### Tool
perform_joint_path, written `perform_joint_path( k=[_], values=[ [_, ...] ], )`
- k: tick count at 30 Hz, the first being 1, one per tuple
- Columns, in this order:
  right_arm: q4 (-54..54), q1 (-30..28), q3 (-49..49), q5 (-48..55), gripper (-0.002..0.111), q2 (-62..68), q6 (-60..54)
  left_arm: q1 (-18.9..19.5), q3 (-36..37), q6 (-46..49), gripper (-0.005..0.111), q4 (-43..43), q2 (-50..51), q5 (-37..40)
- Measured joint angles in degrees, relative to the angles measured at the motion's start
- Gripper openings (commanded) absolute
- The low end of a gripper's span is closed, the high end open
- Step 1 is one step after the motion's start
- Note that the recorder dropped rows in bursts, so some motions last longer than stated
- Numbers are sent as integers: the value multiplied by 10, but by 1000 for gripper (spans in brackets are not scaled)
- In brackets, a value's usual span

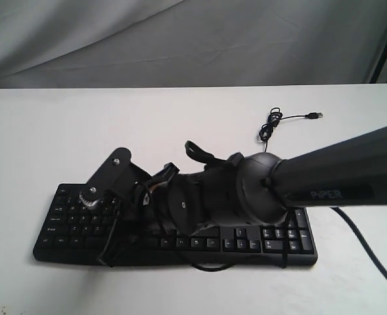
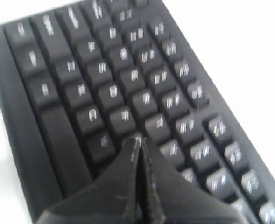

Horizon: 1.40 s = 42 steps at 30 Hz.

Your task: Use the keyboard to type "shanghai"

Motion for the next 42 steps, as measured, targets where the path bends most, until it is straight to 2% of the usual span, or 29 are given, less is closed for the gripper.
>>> perform_joint_path(
  k=[6, 42],
  values=[
    [-16, 0, -47, 19, 0, 19, -5, 0, 0, 0, 0, 0, 0, 0],
    [-18, -9, -49, 24, 0, 47, -17, 0, 0, 0, 0, 0, 0, 0]
  ],
)
